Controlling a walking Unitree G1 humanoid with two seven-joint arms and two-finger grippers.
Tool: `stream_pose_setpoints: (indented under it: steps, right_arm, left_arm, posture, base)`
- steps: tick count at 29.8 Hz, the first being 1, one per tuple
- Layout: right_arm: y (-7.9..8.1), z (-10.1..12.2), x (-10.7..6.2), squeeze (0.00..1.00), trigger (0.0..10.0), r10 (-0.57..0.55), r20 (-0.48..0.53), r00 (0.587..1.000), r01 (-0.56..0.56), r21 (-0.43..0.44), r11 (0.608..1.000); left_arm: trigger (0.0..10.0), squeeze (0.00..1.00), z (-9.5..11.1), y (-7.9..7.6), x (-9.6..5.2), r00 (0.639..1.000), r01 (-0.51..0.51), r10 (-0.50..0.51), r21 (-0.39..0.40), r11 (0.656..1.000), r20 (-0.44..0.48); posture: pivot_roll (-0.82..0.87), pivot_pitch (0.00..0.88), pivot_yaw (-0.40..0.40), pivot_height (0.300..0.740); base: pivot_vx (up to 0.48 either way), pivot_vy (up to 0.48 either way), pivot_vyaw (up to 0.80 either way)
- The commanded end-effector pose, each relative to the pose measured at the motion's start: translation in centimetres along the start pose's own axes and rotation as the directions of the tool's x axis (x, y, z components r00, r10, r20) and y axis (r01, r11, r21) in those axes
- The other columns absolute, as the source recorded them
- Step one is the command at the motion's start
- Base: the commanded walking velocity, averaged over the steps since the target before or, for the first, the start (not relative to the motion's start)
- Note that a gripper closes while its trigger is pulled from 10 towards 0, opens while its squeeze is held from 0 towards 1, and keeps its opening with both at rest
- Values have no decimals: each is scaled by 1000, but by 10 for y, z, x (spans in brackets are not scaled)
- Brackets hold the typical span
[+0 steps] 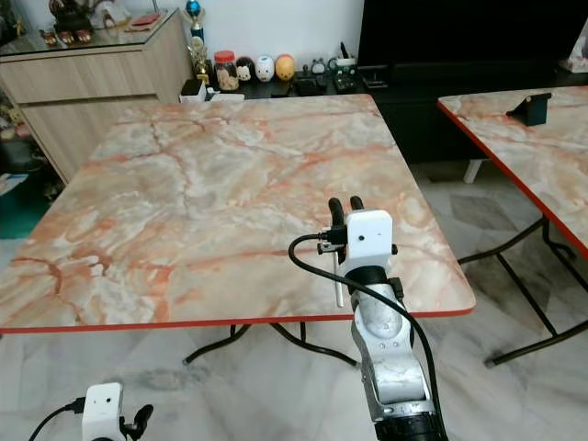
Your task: Setting the table
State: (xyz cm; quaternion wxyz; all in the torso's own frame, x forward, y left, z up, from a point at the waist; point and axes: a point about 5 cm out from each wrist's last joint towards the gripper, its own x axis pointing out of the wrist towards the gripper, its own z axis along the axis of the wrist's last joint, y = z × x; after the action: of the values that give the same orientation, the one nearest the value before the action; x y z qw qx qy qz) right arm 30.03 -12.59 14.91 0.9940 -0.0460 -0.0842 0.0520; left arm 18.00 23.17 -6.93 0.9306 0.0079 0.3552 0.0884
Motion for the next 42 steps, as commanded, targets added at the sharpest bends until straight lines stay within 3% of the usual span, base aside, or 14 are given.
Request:
stream_pose_setpoints:
  steps: [1, 24, 30, 32, 39, 40, 42]
  right_arm:
    - [1, 3, -1, 0, 10000, 5, 1, 1000, -5, 13, 1000]
    - [9, 1, -5, 0, 10000, 13, -24, 1000, -12, 34, 999]
    - [21, -6, -13, 0, 10000, -15, -104, 994, 24, 94, 995]
    - [24, -10, -15, 0, 10000, -22, -138, 990, 33, 75, 997]
    - [16, -25, -19, 0, 10000, -132, -265, 955, 164, 104, 981]
    - [11, -29, -19, 1000, 10000, -162, -299, 941, 197, 92, 976]
    - [7, -33, -19, 1000, 10000, -186, -332, 925, 226, 85, 970]
  left_arm:
    - [10000, 0, -3, 4, -1, 1000, -7, 7, 12, 1000, -16]
    - [10000, 0, -2, 3, -1, 1000, -2, 3, 13, 1000, -11]
    - [10000, 0, -2, 2, 0, 1000, 1, -1, 18, 1000, -15]
    - [10000, 0, -2, 2, 0, 1000, 1, 0, 18, 1000, -18]
    - [10000, 0, -5, 1, -1, 1000, -2, 2, 14, 1000, -29]
    - [10000, 0, -7, 1, -2, 999, -4, 5, 12, 1000, -34]
    - [10000, 0, -8, 2, -2, 999, -6, 7, 11, 1000, -39]
  posture:
    - [-107, 0, 49, 732]
    - [-102, 0, 46, 732]
    - [-103, 0, 44, 732]
    - [-104, 0, 43, 732]
    - [-101, 0, 40, 732]
    - [-101, 0, 40, 732]
    - [-103, 0, 40, 732]
  base:
    - [0, 0, 0]
    - [164, 0, 0]
    - [0, 0, 0]
    - [0, 0, 0]
    - [0, 0, 0]
    - [0, 0, 0]
    - [0, 0, 0]
